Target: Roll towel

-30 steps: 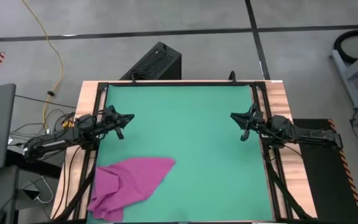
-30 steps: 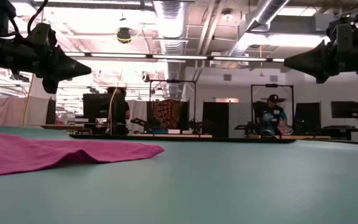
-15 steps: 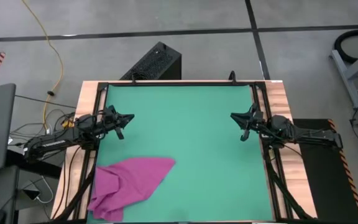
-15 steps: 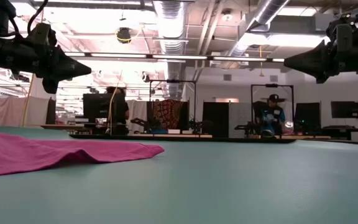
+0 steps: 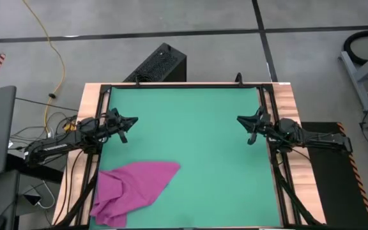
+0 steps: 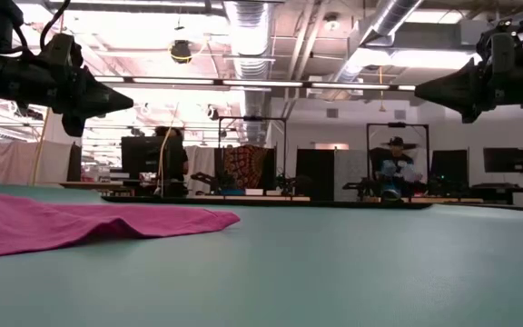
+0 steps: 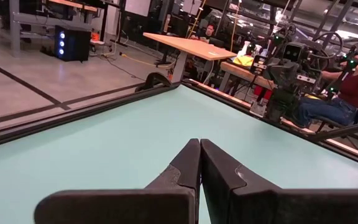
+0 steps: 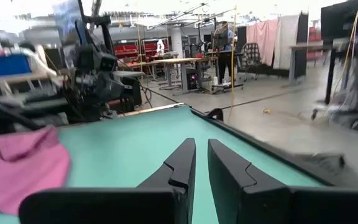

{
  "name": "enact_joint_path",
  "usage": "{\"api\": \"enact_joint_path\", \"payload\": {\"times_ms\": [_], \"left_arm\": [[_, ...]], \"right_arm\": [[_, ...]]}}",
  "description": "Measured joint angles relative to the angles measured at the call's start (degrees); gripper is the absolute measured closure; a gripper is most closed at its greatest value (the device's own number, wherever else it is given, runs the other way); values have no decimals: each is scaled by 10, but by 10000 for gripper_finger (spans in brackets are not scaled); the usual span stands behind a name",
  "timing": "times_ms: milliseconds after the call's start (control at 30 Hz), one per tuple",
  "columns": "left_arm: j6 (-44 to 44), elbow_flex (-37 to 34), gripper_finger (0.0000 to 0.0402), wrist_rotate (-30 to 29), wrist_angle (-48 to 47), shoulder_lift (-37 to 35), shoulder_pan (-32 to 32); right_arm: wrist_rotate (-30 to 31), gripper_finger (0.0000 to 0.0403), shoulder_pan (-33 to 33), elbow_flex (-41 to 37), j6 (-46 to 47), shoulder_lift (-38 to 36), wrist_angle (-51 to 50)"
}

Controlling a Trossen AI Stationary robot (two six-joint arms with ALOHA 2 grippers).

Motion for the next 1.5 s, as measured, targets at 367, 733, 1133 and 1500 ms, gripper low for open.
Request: {"api": "enact_joint_path", "payload": {"times_ms": [367, 733, 1133, 1500], "left_arm": [[-62, 2, 402, -75, 13, 0, 0], [8, 43, 342, 87, 55, 11, -25], [96, 239, 233, 135, -83, 250, -130], [247, 416, 230, 227, -121, 664, -165]], "right_arm": [[0, 336, -4, 0, 67, 0, 24], [0, 336, 1, 0, 3, 0, 21], [1, 335, 0, 0, 7, 0, 6], [14, 335, 0, 0, 37, 1, -26]]}}
